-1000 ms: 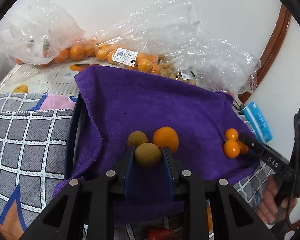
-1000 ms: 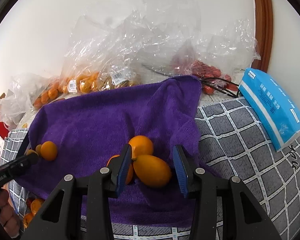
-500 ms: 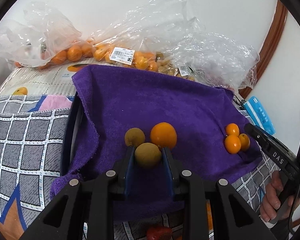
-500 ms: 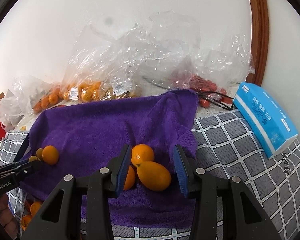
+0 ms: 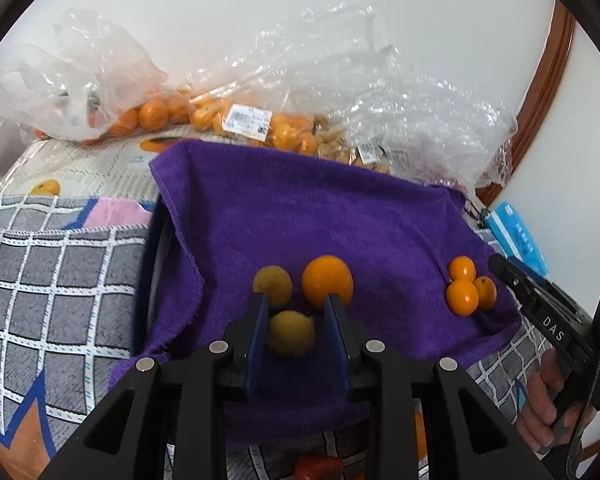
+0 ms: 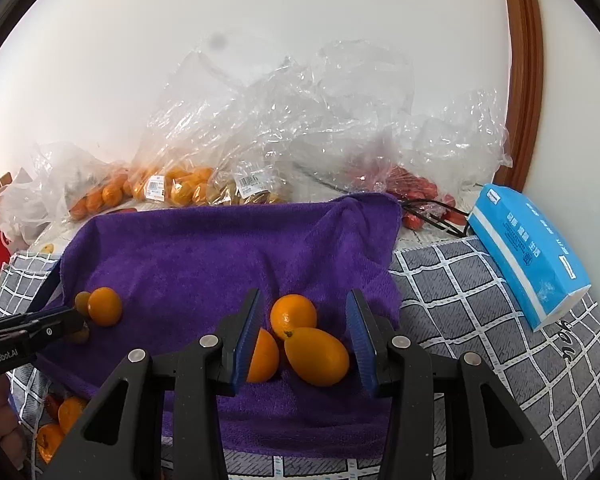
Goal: Organize fruits
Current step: 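Open the right tool to drop the elongated orange on the towel while the left tool releases its fruit, then move the right tool back toward a large orange beside the towel while the left tool withdraws, then lower the open right tool around the large orange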
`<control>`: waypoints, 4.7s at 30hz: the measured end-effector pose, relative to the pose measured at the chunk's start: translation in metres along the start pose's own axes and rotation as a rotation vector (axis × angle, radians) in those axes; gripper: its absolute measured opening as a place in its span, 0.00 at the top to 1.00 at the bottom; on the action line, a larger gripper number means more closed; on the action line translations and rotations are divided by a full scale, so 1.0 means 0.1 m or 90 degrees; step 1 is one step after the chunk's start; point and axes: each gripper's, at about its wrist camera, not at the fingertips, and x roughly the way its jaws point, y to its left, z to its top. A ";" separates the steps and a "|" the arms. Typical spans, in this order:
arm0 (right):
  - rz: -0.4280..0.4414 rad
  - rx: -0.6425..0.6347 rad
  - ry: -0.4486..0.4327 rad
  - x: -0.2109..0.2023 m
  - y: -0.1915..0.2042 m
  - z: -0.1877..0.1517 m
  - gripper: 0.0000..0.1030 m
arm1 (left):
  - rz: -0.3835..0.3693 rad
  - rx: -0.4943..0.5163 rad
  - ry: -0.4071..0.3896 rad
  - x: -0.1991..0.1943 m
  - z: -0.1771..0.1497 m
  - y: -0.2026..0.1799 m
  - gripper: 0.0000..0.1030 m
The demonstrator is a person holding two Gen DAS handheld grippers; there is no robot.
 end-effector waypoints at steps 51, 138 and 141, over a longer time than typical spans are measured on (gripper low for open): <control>0.101 -0.035 0.139 -0.47 0.88 -0.80 0.57 | 0.003 -0.053 -0.090 -0.33 0.08 0.19 0.66; 0.057 0.068 0.085 -0.65 0.01 -0.83 0.60 | 0.023 0.286 0.058 -0.40 -0.75 -0.33 0.67; 0.057 0.070 0.087 -0.64 0.01 -0.83 0.60 | 0.016 0.294 0.073 -0.34 -0.75 -0.36 0.70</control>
